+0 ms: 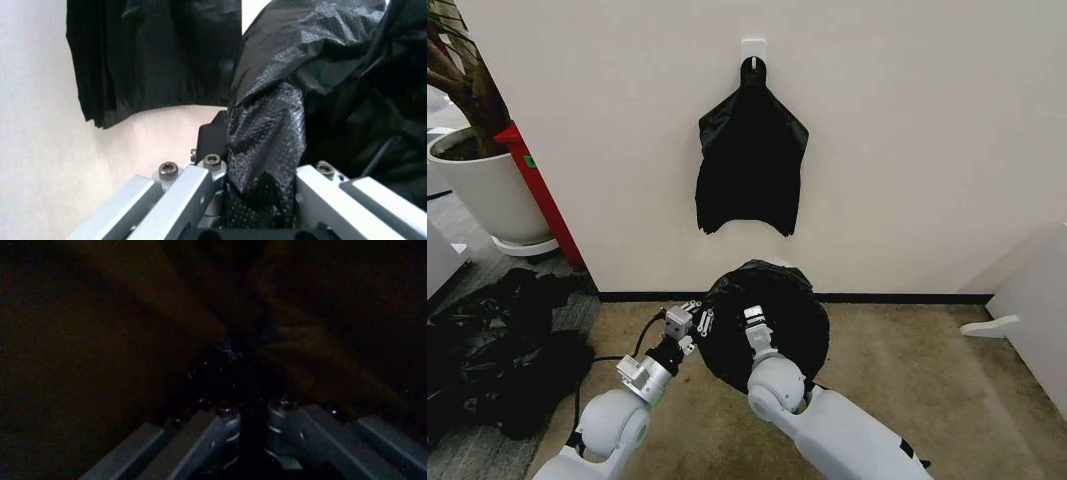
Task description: Place the garbage bag over the trash bin.
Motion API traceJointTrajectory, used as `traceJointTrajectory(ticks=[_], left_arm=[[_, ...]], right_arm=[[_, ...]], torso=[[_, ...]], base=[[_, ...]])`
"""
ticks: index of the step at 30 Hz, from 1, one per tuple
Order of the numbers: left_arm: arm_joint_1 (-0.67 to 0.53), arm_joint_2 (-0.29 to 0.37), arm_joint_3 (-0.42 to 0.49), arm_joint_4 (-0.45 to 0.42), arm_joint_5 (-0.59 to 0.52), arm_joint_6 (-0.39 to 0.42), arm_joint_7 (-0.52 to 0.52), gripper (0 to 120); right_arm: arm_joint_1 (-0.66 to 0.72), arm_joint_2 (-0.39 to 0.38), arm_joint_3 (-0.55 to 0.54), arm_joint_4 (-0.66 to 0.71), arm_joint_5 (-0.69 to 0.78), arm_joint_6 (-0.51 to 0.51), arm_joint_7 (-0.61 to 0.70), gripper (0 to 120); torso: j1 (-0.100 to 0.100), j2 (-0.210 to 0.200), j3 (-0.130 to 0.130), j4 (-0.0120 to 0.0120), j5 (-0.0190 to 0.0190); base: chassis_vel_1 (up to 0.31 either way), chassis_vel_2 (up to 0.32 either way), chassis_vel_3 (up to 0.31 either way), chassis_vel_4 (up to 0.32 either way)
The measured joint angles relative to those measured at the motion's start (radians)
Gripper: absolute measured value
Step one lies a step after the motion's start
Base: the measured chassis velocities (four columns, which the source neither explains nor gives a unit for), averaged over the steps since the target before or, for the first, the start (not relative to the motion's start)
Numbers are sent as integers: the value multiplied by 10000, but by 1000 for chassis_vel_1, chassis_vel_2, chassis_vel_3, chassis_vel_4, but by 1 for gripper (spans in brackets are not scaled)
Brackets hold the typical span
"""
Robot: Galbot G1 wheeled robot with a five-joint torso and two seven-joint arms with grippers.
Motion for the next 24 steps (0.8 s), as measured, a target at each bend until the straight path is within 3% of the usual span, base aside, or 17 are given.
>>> traceJointTrajectory(ticks=[3, 7, 10, 14, 24], left_arm=[[-17, -30, -7, -5, -83, 37, -41, 2], [-85, -21, -21, -6, -327, 132, -170, 2], [-172, 92, -19, 58, -777, 431, -376, 2], [-316, 187, -12, 244, -1233, 674, -543, 2], [-665, 128, -37, 886, -1487, 786, -680, 2]], right_arm=[[-78, -140, 9, 97, -364, 21, -13, 0], [-290, -328, -78, 488, -600, 976, -620, 0], [-661, -567, -196, 673, -2162, 2999, -2033, 3], [-1057, -794, -65, 444, -4711, 5356, -3538, 22], [-1643, -1079, 484, 1613, -4205, 5578, -4725, 53]], torso=[[0, 0, 1, 0, 0], [0, 0, 1, 0, 0], [0, 0, 1, 0, 0], [0, 0, 1, 0, 0], [0, 0, 1, 0, 0]], base=[[0, 0, 0, 0], [0, 0, 0, 0], [0, 0, 0, 0], [0, 0, 0, 0], [0, 0, 0, 0]])
